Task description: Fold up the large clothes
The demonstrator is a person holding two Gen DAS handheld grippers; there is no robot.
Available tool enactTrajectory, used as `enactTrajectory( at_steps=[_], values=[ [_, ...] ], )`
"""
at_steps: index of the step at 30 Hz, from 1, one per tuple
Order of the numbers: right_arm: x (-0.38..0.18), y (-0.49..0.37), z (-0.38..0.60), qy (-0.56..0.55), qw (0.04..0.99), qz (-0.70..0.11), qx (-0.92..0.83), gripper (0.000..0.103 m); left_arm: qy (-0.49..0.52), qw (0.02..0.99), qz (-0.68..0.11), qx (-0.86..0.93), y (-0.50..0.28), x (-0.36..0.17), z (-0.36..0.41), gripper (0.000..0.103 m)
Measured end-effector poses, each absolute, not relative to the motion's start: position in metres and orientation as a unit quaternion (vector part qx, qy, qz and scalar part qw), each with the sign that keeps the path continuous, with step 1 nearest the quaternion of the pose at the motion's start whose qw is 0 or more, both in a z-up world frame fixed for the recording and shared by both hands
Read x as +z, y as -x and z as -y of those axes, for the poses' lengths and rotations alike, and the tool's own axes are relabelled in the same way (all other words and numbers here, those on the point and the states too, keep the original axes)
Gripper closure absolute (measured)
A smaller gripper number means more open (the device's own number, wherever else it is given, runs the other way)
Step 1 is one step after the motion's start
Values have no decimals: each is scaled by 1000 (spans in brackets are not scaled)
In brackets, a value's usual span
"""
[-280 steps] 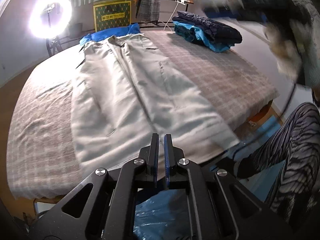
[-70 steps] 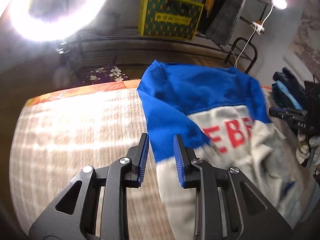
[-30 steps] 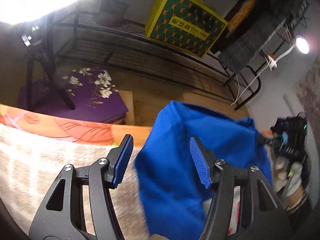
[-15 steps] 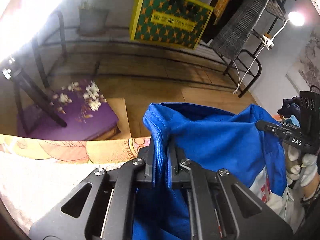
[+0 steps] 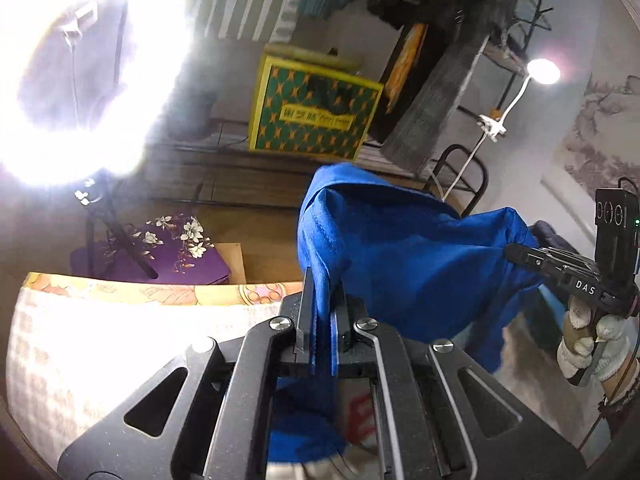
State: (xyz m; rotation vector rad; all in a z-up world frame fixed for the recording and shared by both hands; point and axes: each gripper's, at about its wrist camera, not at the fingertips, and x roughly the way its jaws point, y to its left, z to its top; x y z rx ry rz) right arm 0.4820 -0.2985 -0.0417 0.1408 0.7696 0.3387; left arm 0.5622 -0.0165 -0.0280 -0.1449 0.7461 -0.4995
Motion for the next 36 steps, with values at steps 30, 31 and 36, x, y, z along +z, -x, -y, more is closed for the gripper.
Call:
enactTrajectory(
  at_steps=[30, 31, 36],
  values=[
    [4, -156, 227, -1, 889, -402, 217, 102, 34, 883, -394, -252, -253, -38, -37, 101],
    [-1, -150, 226, 3, 887, -407, 217, 102, 32, 882, -398, -250, -249, -43, -38, 101],
    [-28, -121, 224, 21, 875, -433, 213, 102, 10, 872, -421, -250, -222, -63, -39, 100]
  ],
)
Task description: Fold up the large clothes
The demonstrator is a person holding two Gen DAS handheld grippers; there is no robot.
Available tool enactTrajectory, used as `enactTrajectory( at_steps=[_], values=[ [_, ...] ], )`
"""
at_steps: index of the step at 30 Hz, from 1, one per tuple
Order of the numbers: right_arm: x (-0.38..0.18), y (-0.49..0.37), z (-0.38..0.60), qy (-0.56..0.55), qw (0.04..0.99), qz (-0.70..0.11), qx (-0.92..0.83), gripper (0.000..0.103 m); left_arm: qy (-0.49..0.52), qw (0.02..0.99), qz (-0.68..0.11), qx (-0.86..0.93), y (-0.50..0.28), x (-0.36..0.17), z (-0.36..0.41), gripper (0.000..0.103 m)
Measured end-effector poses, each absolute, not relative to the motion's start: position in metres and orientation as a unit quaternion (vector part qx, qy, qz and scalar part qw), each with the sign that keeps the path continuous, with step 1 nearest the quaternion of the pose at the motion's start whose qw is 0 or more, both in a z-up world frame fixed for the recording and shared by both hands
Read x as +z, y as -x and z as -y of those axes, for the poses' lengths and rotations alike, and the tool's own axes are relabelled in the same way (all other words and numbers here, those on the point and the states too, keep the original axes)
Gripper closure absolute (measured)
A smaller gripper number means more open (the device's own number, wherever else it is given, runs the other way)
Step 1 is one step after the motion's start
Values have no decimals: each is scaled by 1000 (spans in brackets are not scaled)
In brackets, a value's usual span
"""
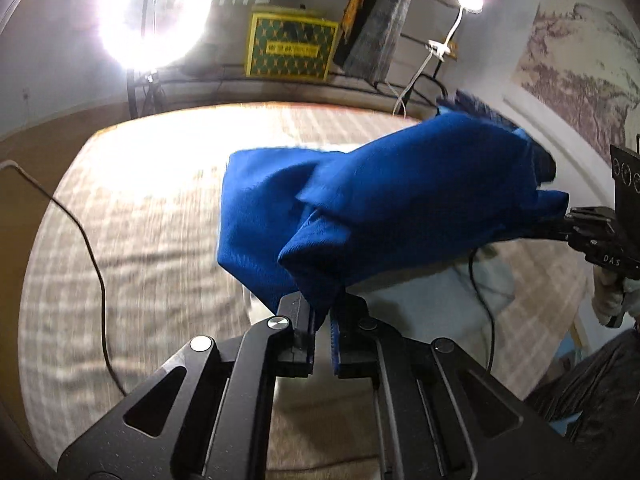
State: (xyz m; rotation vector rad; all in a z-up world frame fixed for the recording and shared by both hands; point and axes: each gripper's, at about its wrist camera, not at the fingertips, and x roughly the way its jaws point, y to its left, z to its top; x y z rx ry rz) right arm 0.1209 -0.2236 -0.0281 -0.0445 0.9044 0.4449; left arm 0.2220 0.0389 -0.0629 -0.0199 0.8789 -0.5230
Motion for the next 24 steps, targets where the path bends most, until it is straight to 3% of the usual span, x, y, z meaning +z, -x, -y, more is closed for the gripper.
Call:
enactTrajectory(
  at_steps=[5, 8, 9, 10, 15, 24],
  values=[
    [-40, -105, 227, 32, 871, -447, 202, 100, -22, 865, -437, -244, -197, -76, -35, 96],
    [-33, -95, 231, 31, 872, -444, 204, 90, -24, 864, -440, -243, -185, -73, -39, 96],
    [-28, -89, 232, 32, 874, -440, 205, 77, -24, 863, -440, -245, -178, -70, -43, 96],
    [-24, -83, 234, 28, 876, -434, 206, 73, -22, 862, -441, -249, -172, -67, -46, 96],
    [19, -44, 255, 4, 895, -392, 213, 72, -4, 874, -411, -257, -131, -28, -68, 96],
    [126, 34, 278, -13, 932, -287, 221, 71, 11, 903, -334, -269, -53, 87, -83, 96]
  ],
)
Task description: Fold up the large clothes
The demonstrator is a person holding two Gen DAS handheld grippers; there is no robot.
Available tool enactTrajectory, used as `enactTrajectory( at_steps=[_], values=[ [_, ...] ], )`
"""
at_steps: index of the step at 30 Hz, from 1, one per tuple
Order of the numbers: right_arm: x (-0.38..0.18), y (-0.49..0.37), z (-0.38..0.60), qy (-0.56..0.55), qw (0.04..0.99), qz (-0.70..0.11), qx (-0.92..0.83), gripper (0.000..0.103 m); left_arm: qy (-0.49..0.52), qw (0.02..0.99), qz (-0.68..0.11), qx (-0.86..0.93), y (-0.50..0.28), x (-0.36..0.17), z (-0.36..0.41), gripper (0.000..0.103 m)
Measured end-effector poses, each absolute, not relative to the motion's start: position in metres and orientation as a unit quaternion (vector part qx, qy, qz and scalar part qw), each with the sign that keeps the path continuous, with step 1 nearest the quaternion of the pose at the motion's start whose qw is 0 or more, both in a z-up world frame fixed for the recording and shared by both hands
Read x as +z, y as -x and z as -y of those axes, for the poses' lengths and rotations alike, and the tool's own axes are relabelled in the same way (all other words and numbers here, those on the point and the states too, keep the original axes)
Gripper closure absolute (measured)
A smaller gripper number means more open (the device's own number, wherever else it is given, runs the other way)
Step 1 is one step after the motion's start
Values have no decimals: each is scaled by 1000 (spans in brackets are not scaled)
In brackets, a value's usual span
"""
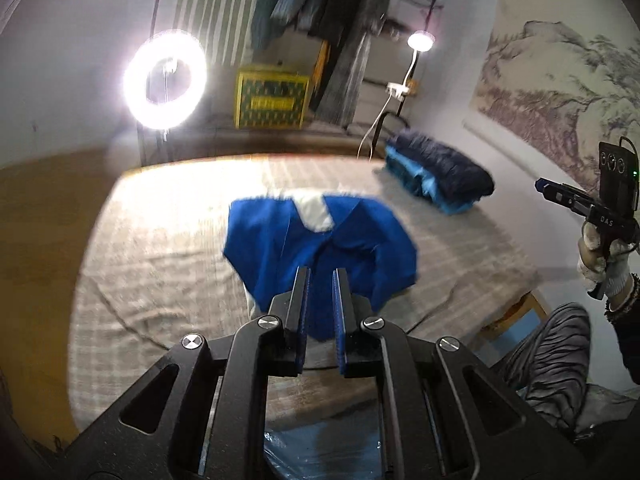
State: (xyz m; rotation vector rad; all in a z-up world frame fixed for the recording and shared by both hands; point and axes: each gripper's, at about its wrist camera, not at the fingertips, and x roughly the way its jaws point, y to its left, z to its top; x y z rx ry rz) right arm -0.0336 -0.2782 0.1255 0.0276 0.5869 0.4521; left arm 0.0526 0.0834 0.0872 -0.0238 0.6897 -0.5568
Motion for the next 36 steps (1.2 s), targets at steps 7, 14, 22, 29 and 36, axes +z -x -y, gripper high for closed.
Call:
enactTrajectory(
  at_steps=[7, 14, 22, 29, 36],
  values=[
    [198, 85, 291, -21, 948, -223, 228, 63, 9, 921, -272, -279, -4, 191, -83, 88],
    [232, 110, 301, -35, 951, -197, 237, 63, 10, 930, -234, -284, 28, 254, -84, 81],
    [174, 67, 291, -78, 927, -265, 252, 54, 66, 907, -309, -277, -28, 181, -86, 64],
    [73, -4, 281, -122, 893, -365, 234, 51, 151, 863, -408, -255, -132, 56, -94, 64],
    [-17, -63, 283, -166, 860, -438, 205, 37, 186, 845, -447, -226, -213, -27, -106, 46]
  ],
)
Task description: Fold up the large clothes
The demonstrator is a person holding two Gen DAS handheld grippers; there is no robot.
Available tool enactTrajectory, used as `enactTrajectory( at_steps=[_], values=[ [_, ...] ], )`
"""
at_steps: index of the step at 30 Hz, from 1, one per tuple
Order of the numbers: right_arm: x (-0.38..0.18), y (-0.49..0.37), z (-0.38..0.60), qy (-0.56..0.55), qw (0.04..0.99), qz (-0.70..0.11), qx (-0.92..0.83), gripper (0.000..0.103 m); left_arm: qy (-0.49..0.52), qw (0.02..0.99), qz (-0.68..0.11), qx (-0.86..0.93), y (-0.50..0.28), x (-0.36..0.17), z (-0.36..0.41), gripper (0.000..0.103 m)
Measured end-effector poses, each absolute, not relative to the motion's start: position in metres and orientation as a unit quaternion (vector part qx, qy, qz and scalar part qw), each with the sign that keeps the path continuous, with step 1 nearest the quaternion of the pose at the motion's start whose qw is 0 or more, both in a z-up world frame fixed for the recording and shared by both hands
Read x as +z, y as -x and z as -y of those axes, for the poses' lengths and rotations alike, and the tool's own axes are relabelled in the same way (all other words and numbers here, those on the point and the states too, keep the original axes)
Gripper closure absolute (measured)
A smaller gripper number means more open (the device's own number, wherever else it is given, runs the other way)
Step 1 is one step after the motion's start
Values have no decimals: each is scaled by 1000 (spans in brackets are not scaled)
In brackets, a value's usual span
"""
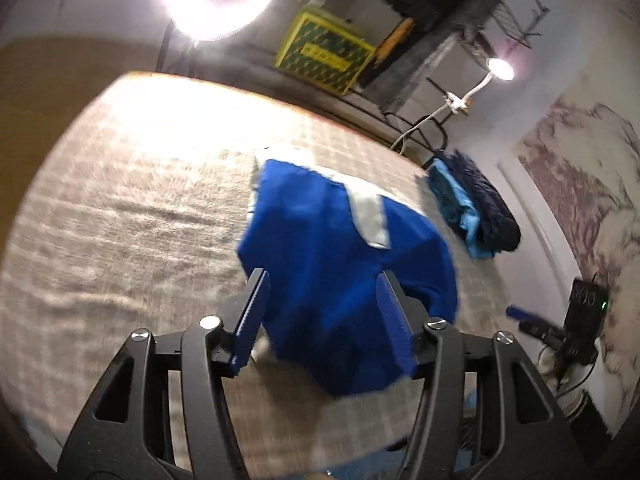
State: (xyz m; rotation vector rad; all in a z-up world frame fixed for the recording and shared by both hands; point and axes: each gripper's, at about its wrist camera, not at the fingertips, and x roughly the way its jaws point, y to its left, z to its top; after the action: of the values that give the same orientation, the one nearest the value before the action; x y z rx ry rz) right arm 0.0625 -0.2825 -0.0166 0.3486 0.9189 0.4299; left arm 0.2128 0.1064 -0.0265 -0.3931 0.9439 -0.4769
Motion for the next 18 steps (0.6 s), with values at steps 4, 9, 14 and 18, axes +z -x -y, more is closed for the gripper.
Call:
enactTrajectory(
  at_steps=[4, 9, 14, 18],
  values=[
    [-65, -89, 294, -215, 833, -470, 197, 37, 232, 822, -478, -203, -257, -74, -116, 45],
    [-105, -112, 303, -269, 798, -497, 211, 38, 236, 794, -510, -230, -284, -104, -106, 52],
    [-122, -130, 293, -281, 782, -505, 233, 63, 201, 793, -521, -242, -281, -106, -90, 98],
    [-115, -136, 283, -242, 794, -509, 227, 95, 241, 785, -516, -243, -261, -96, -97, 102]
  ],
)
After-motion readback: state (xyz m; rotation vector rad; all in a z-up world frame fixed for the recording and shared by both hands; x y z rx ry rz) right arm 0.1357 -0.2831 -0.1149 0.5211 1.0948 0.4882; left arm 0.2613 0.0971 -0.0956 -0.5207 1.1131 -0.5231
